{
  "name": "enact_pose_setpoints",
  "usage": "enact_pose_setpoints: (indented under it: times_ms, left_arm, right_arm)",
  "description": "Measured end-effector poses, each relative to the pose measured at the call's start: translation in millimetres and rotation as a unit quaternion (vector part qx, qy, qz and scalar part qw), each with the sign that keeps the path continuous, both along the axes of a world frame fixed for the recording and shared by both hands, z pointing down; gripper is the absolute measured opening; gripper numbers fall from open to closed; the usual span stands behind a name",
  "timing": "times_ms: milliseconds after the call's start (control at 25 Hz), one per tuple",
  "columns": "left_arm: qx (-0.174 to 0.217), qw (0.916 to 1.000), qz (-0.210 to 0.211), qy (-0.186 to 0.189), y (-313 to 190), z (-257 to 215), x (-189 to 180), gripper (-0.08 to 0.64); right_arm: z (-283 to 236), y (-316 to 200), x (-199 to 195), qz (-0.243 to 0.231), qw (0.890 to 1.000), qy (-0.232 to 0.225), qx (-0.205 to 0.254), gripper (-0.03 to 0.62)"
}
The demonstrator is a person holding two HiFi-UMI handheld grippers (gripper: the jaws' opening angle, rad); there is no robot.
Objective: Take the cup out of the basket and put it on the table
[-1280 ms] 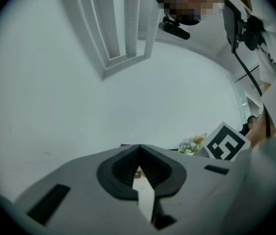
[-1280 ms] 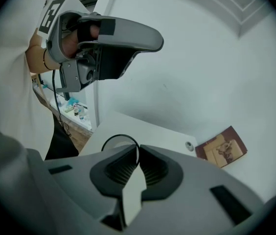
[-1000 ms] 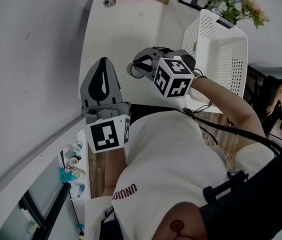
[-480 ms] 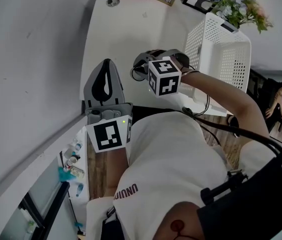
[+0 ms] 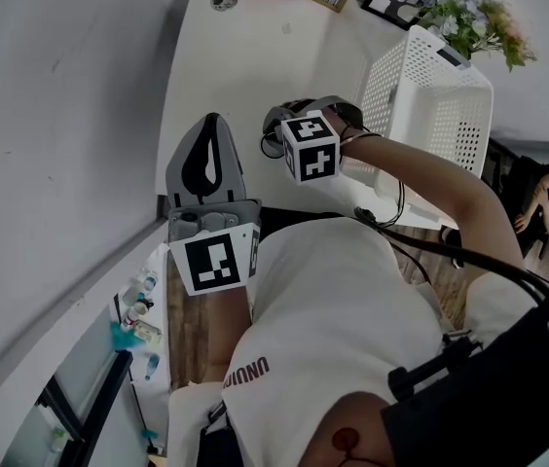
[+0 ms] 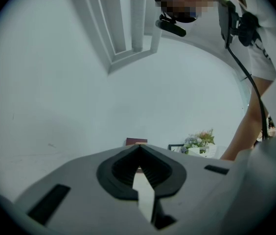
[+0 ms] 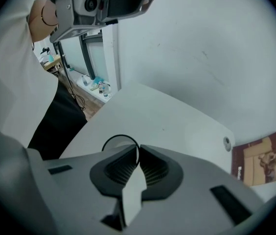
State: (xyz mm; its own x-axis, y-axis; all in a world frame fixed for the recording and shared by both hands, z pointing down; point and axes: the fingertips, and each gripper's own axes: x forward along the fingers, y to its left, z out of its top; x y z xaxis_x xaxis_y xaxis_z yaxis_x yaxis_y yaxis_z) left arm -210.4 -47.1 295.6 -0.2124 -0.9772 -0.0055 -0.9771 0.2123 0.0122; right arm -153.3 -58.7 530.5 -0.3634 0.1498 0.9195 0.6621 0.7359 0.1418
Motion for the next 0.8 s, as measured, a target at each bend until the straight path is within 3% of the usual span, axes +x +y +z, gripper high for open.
enact_pose_setpoints:
  times_ms: [480, 800]
  left_arm:
    - [-0.001, 1.0, 0.002, 0.003, -3.2, 2.7, -3.1, 0.011]
    - [0.001, 1.0, 0.0, 0.006, -3.5, 2.1, -4.9, 0.011]
  right_arm:
    - [26.8, 7.3, 2.2, -0.032, 0.999, 0.027, 0.017, 0.035]
    - [31.9, 7.2, 5.6, -0.028, 0.999, 0.037, 0.013, 0.035]
